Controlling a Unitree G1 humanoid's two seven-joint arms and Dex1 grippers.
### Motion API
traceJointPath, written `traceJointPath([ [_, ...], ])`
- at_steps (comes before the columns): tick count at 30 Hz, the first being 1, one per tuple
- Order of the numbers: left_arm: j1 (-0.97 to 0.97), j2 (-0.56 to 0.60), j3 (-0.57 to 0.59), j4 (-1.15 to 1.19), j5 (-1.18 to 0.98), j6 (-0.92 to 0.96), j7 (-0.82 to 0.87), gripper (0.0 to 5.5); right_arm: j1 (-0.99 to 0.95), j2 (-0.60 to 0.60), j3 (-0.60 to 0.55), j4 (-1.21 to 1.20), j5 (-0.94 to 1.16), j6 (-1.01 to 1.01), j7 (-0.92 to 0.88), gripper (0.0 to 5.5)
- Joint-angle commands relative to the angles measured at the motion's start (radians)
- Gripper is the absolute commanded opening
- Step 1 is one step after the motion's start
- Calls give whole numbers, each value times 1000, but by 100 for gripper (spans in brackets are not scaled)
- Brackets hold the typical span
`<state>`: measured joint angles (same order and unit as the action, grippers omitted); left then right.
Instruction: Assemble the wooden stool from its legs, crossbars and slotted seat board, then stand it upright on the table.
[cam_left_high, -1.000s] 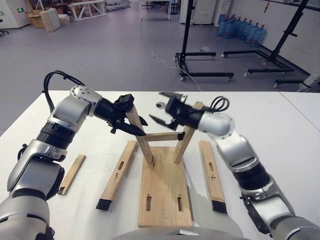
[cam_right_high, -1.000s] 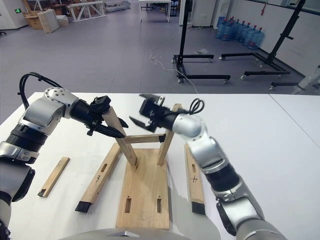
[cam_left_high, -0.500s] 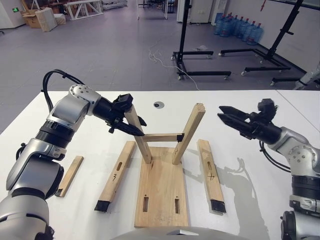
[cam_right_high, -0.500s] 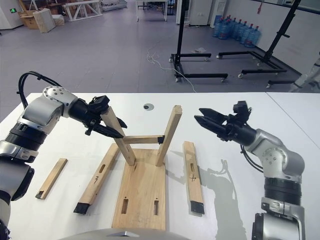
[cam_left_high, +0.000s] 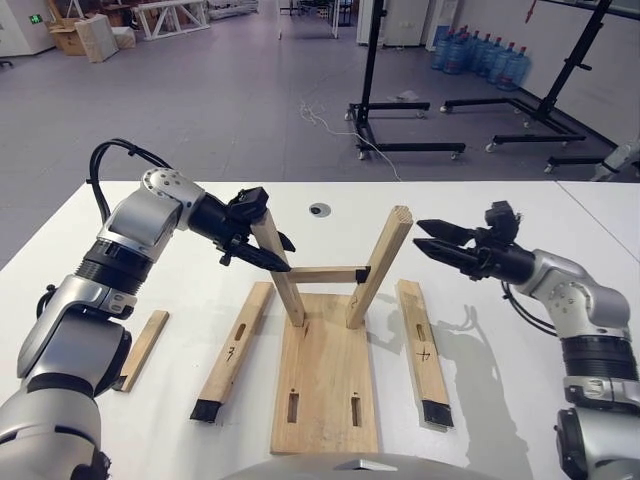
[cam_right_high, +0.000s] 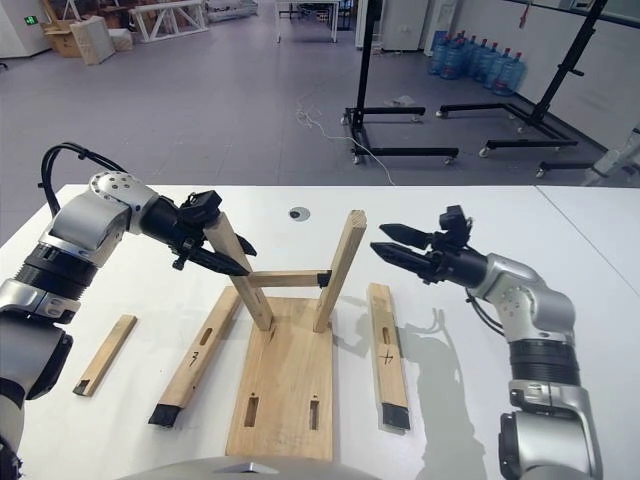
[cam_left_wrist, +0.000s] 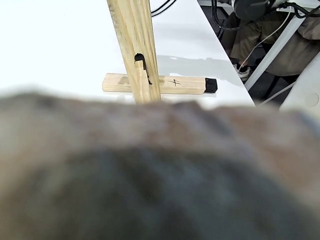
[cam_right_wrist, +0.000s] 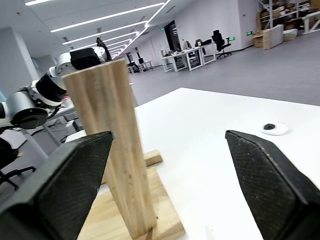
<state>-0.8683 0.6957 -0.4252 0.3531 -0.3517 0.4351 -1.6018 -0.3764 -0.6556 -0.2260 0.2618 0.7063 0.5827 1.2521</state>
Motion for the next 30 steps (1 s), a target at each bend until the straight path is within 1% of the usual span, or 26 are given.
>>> traceJointPath([
  [1,102,-5,-96,25,122,6,15,201,-72,-2,0,39,-17,-21,0,413],
  [6,95,-9,-102,25,126,5,12,201,-130,56,46,25,10,19,11,413],
  [10,73,-31,-99,2,107,25,7,201,-153,98,128,10,-6,51,46,413],
  [15,77,-45,-127,-30,120,12,0,201,-187,147,183,38,-56,7,44,413],
  [18,92,-46,-143,-75,121,17,0,201,-206,176,192,65,-91,-29,29,413],
  [22,77,-74,-165,-84,127,13,1,201,-209,210,232,56,-124,-52,32,413],
  [26,102,-72,-192,-71,148,-1,-2,201,-187,240,303,19,-167,-68,50,413],
  [30,131,-55,-219,-64,161,-13,-7,201,-147,262,338,-16,-183,-73,47,413],
])
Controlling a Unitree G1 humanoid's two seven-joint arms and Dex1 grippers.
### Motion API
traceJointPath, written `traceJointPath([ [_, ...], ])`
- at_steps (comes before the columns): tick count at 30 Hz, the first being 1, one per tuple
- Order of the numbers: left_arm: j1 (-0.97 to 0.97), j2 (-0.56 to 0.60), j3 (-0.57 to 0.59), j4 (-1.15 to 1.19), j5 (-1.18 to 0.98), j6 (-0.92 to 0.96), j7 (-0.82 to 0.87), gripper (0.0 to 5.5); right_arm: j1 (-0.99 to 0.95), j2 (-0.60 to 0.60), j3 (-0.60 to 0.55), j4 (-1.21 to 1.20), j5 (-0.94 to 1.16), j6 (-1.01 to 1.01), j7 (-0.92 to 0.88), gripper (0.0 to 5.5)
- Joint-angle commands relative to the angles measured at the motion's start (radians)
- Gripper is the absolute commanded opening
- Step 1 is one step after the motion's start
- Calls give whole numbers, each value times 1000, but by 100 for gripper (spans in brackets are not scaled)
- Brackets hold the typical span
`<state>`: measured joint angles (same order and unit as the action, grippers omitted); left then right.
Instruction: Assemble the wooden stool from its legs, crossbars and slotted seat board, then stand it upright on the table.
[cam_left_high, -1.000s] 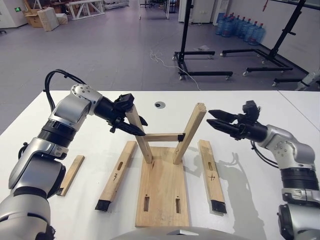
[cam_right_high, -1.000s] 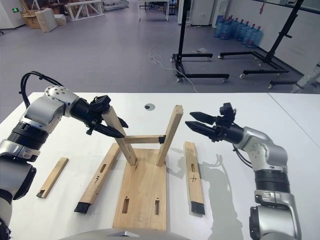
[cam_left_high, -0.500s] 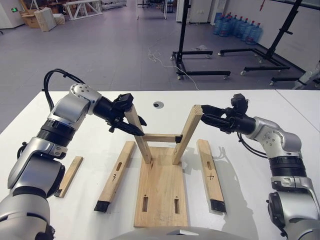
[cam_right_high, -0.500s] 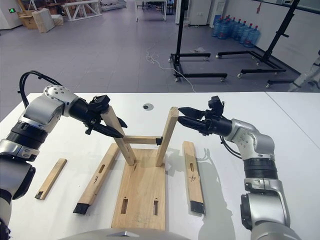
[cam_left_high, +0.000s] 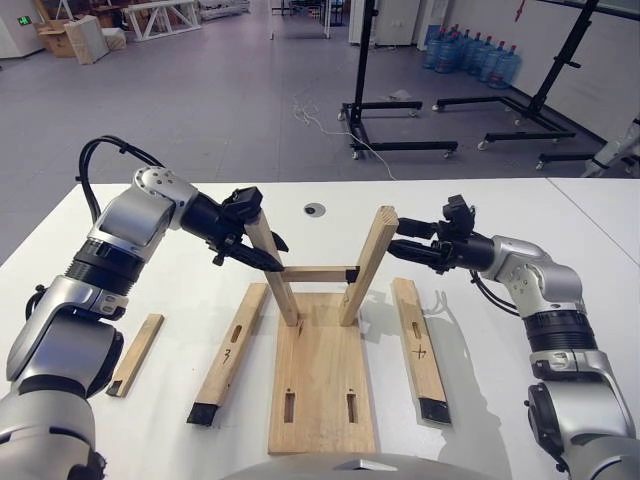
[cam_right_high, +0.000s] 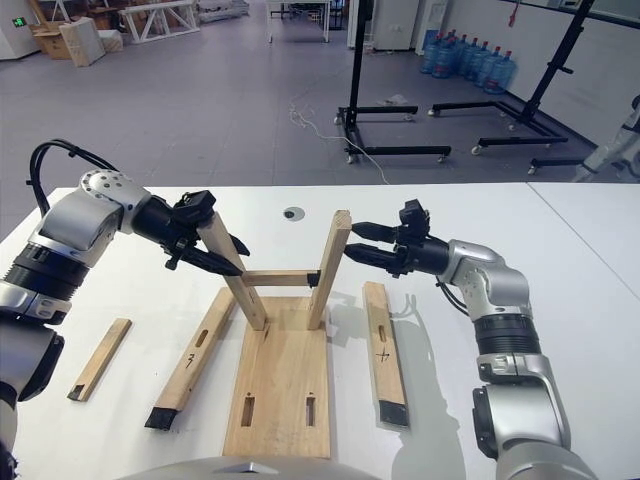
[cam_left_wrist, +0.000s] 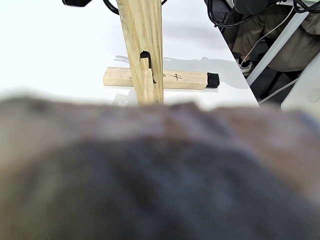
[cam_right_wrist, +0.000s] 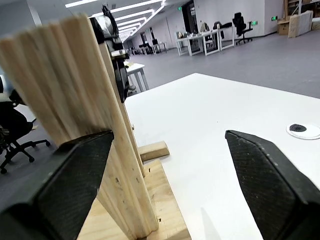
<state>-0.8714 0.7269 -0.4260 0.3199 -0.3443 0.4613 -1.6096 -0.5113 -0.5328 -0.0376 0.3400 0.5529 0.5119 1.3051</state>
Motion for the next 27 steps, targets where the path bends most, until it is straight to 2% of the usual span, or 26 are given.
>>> traceJointPath([
  [1,142,-83,-222,-38,152,-39,0,201,-11,149,160,-96,-35,-4,-10,413],
  [4,169,-87,-214,-38,154,-75,7,201,10,142,173,-104,-55,-19,-11,413],
  [12,161,-54,-71,15,111,-132,76,202,109,30,41,-104,-63,-32,-63,413],
  [18,154,-39,-6,17,84,-108,75,203,142,-38,-54,-88,-33,-26,-78,413],
  [19,152,-40,5,16,78,-102,77,239,140,-43,-69,-86,-26,-23,-81,413],
  [27,56,-71,134,59,14,-19,112,361,127,-46,-93,-85,-5,-18,-86,413],
])
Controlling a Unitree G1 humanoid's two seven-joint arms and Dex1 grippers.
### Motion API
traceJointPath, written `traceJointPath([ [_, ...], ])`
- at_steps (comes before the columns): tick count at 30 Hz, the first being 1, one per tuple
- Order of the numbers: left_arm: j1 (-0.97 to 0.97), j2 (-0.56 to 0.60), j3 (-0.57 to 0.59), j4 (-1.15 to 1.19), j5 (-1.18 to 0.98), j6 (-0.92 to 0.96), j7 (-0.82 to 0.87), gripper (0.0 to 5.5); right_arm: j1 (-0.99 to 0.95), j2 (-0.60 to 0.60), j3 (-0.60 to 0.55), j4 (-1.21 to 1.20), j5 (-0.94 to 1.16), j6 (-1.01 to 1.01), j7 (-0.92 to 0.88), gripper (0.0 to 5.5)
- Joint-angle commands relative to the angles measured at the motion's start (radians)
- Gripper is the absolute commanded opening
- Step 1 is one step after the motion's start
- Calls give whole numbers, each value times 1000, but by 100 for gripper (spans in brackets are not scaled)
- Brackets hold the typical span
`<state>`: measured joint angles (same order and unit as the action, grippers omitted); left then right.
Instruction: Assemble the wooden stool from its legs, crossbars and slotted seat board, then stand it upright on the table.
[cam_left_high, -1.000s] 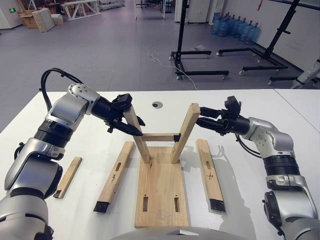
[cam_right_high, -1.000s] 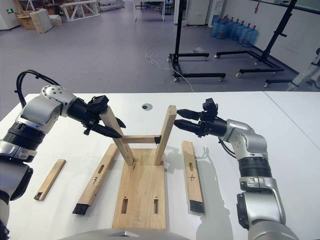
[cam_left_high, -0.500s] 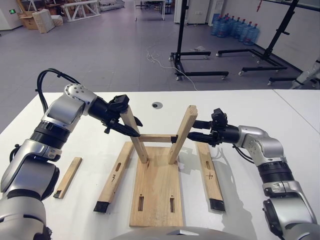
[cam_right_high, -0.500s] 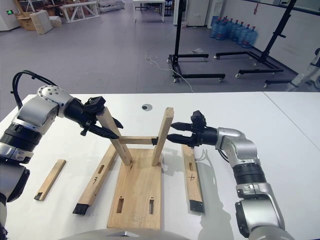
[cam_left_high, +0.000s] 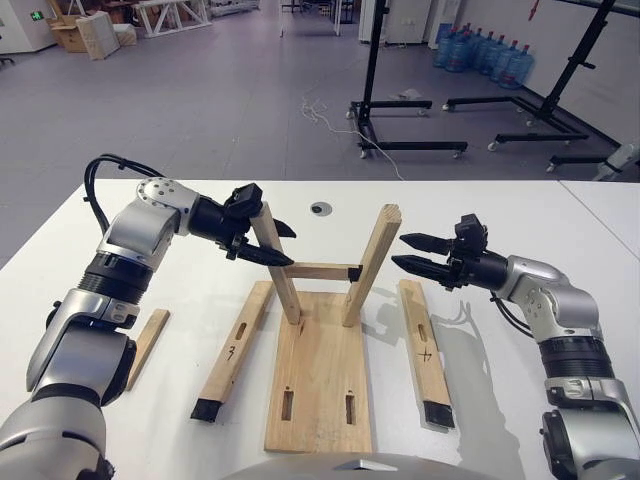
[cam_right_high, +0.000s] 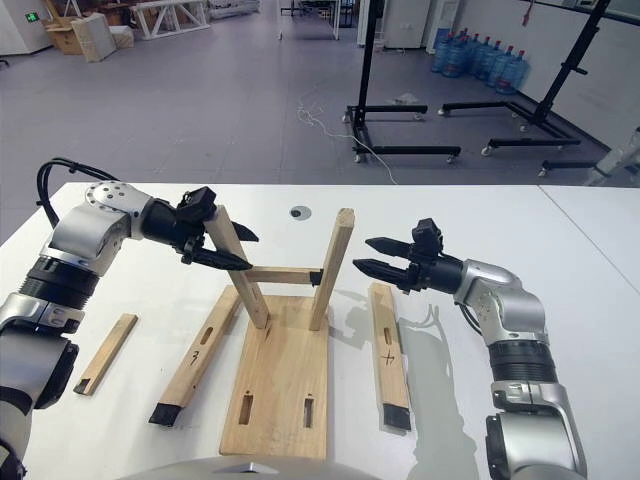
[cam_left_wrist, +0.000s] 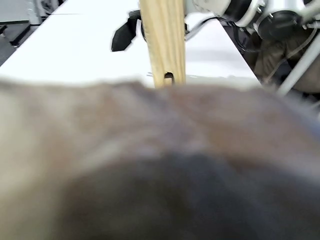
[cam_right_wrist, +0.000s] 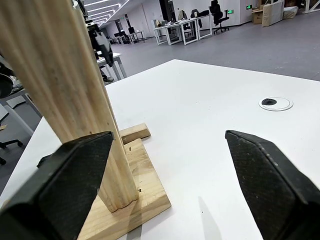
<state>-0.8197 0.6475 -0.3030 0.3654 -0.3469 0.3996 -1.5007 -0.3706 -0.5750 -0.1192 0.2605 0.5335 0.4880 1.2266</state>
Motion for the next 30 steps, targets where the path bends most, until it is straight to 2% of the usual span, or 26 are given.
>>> traceJointPath([
  [1,7,17,19,6,13,53,-3,371,-12,-4,-13,-6,16,5,-7,413],
  [4,15,35,62,-22,-21,91,-18,416,-10,-4,-20,-6,26,5,-12,413],
  [11,-2,37,220,-50,-114,153,28,416,-18,-14,-35,13,35,7,-7,413],
  [15,56,84,304,-78,-132,139,57,416,-16,-22,-48,13,40,15,-5,413],
  [17,149,133,373,-138,-136,125,87,416,-12,-21,-71,-8,65,30,-9,413],
  [21,454,208,547,-323,-134,98,181,416,32,-33,-102,-59,106,66,-10,413],
  [24,713,121,711,-451,-76,-13,372,416,69,-30,-118,-109,147,113,-31,413],
  [30,1066,-95,784,-704,19,21,751,416,93,-24,-136,-180,189,153,-75,413],
])
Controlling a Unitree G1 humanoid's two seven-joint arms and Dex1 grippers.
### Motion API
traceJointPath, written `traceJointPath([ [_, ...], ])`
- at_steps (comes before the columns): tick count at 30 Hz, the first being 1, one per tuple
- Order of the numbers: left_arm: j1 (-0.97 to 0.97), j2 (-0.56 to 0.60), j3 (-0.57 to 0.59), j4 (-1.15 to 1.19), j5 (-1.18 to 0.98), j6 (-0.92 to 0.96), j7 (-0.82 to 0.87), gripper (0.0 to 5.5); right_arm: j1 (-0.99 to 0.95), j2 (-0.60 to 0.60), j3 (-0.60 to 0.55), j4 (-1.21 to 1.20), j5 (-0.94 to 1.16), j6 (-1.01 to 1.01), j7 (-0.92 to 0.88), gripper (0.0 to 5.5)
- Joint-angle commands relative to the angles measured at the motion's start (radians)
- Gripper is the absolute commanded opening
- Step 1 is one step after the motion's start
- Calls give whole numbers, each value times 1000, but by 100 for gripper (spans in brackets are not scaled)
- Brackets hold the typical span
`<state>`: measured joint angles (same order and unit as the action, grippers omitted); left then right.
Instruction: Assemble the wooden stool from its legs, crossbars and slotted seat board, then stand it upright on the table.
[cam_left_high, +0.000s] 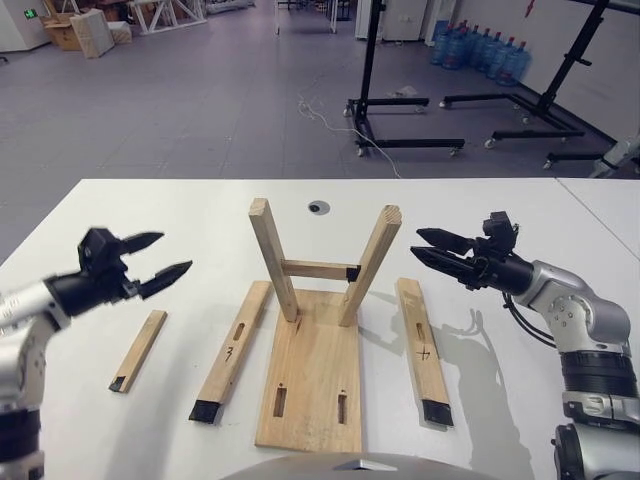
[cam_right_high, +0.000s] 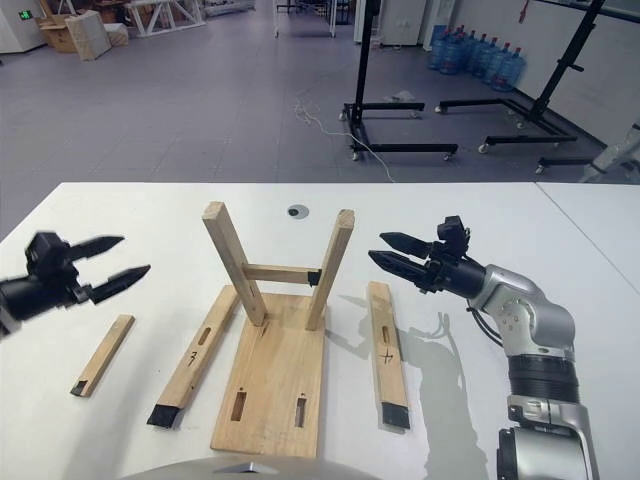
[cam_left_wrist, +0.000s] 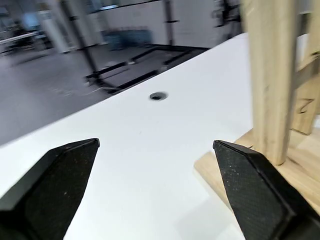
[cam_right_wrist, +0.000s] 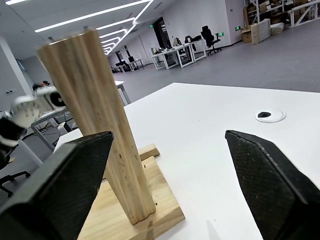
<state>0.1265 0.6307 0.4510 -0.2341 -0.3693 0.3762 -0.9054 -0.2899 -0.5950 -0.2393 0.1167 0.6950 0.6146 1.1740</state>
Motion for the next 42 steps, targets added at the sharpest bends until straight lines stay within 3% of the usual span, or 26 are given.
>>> traceJointPath([
  [1,173,-97,37,-143,46,53,185,416,22,-6,-22,-51,36,34,-33,413],
  [7,351,-120,123,-181,37,59,258,416,81,0,-40,-105,71,58,-76,413],
  [13,478,-170,81,-227,53,43,291,416,41,-35,-24,-79,74,84,-58,413],
  [26,438,-115,-8,-100,128,110,354,416,52,-4,-14,-90,68,66,-74,413],
  [38,408,-109,-95,14,169,81,370,240,99,24,-2,-120,66,36,-102,413],
  [42,376,-142,-111,44,171,-24,390,180,89,123,-23,-120,-19,-121,-260,413],
])
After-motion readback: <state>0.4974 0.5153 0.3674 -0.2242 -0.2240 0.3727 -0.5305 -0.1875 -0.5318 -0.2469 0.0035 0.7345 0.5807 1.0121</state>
